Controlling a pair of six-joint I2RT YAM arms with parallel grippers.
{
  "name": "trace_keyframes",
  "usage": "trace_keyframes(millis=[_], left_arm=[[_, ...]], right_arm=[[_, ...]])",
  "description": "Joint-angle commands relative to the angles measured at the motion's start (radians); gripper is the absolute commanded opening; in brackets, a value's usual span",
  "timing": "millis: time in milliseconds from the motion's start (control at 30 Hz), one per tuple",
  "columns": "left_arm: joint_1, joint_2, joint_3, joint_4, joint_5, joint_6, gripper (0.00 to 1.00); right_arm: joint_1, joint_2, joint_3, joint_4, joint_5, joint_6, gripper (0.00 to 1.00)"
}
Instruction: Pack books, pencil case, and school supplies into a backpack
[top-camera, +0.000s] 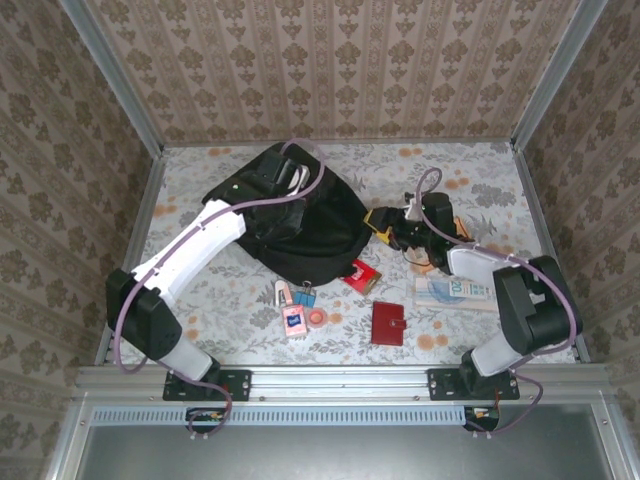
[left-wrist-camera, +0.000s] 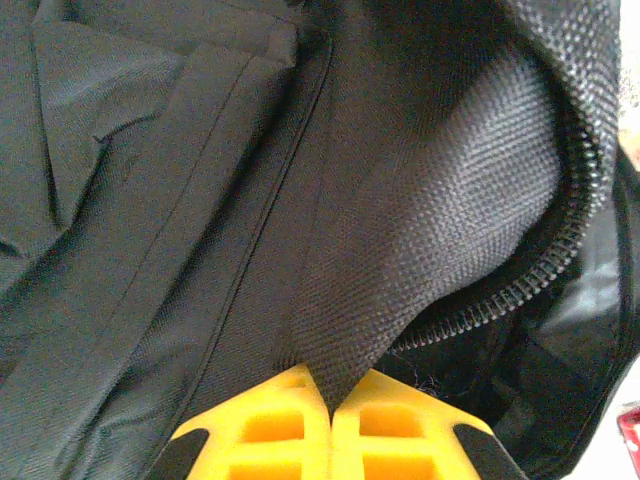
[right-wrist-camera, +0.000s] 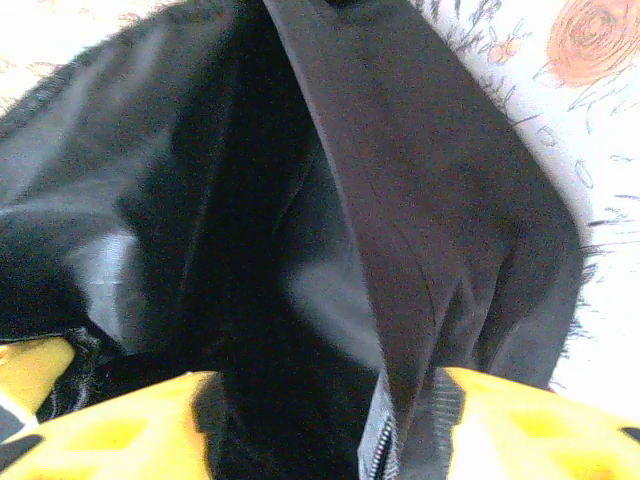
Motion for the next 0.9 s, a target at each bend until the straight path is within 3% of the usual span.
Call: trace_keyframes(millis=[0, 167, 300, 400, 567, 767, 867], left_arm=[[0.000, -0.002, -0.014, 0.030, 0.082, -0.017, 0.00], [0.000, -0.005, -0.036, 0.059, 0.132, -0.010, 0.00], [0.001, -0.005, -0.043, 0.068, 0.167, -0.002, 0.00], [0.000, 0.000, -0.046, 0.072, 0.183, -0.002, 0.00], [0.000, 0.003, -0.057, 0.080, 0.196, -0.013, 0.00], [0.000, 0.000, -0.088, 0.105, 0.233, -0.032, 0.01], [0.000, -0.003, -0.097, 0.105, 0.239, -0.041, 0.16]], right_arm=[[-0.001, -0.119, 0.115, -0.253, 0.121, -0.073, 0.67], [0.024, -0.166, 0.322, -0.548, 0.204, 0.013, 0.72], [0.091, -0.023, 0.533, -0.745, 0.169, 0.081, 0.70], [0.142, 0.072, 0.650, -0.774, 0.135, 0.095, 0.70], [0.206, 0.226, 0.861, -0.939, 0.161, 0.009, 0.68], [0.228, 0.299, 0.875, -0.867, 0.099, -0.002, 0.65], [0.232, 0.309, 0.856, -0.815, 0.074, 0.017, 0.59]])
